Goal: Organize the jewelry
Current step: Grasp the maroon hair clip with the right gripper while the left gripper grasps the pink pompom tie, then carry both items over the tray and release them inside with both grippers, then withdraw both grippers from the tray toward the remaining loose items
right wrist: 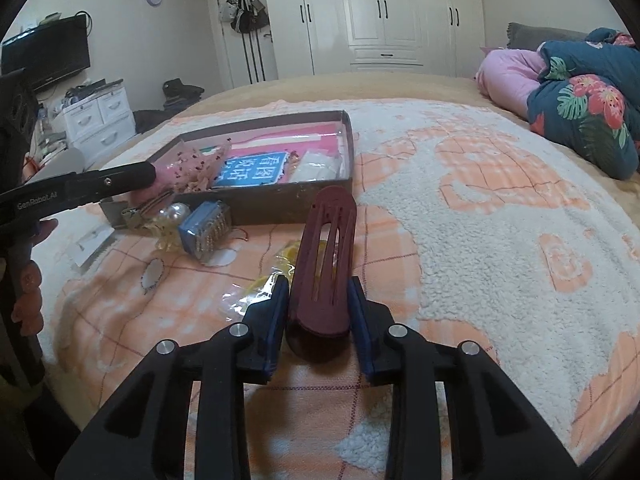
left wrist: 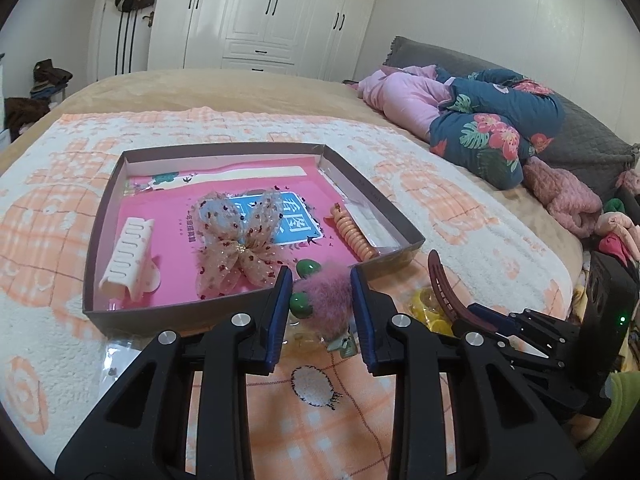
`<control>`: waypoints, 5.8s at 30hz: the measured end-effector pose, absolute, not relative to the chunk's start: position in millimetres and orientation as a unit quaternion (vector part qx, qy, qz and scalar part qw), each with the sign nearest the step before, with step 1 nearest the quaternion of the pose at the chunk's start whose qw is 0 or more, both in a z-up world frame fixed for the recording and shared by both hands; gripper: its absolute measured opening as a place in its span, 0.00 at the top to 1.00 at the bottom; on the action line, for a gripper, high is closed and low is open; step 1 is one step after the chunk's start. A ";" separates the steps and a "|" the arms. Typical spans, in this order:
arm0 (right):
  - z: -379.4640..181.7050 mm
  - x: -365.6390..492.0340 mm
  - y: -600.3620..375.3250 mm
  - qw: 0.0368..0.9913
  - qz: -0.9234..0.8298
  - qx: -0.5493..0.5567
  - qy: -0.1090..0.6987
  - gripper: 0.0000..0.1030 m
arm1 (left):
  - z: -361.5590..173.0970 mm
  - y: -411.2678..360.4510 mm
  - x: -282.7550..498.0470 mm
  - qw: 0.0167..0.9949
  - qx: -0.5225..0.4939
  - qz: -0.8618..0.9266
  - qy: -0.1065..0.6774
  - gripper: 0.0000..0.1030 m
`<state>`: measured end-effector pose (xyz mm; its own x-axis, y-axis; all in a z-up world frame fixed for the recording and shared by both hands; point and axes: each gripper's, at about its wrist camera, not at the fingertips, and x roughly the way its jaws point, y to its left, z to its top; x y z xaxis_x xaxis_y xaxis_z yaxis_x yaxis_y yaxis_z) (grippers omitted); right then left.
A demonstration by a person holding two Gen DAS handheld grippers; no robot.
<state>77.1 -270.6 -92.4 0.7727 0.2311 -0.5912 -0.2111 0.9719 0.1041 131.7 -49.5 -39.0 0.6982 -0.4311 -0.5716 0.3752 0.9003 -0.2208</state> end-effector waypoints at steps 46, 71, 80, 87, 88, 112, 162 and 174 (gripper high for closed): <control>-24.6 128.1 -176.2 0.944 0.229 -0.050 0.230 0.72 | -10.7 41.0 152.2 0.948 -0.118 -0.134 0.265 0.79; -52.5 220.1 -183.7 0.940 0.181 -0.063 0.281 0.72 | -34.6 19.0 207.6 0.937 -0.110 -0.129 0.306 0.79; -67.8 241.1 -181.3 0.929 0.174 -0.056 0.322 0.72 | -44.0 11.6 213.9 0.933 -0.101 -0.133 0.318 0.79; -72.0 244.3 -184.1 0.925 0.170 -0.049 0.336 0.72 | -48.4 11.7 215.1 0.930 -0.102 -0.135 0.325 0.79; -72.0 243.7 -184.7 0.925 0.170 -0.048 0.336 0.72 | -48.5 11.6 214.5 0.930 -0.102 -0.135 0.326 0.79; -33.2 162.5 -212.7 0.953 0.159 -0.017 0.256 0.28 | -26.1 14.8 190.8 0.941 -0.107 -0.125 0.295 0.34; -4.4 60.3 -195.7 0.961 0.205 -0.067 0.174 0.11 | -4.5 53.6 68.3 0.970 -0.053 -0.055 0.233 0.11; -23.7 63.3 -179.8 0.953 0.215 -0.082 0.199 0.11 | -25.2 61.4 68.8 0.963 -0.057 -0.047 0.259 0.11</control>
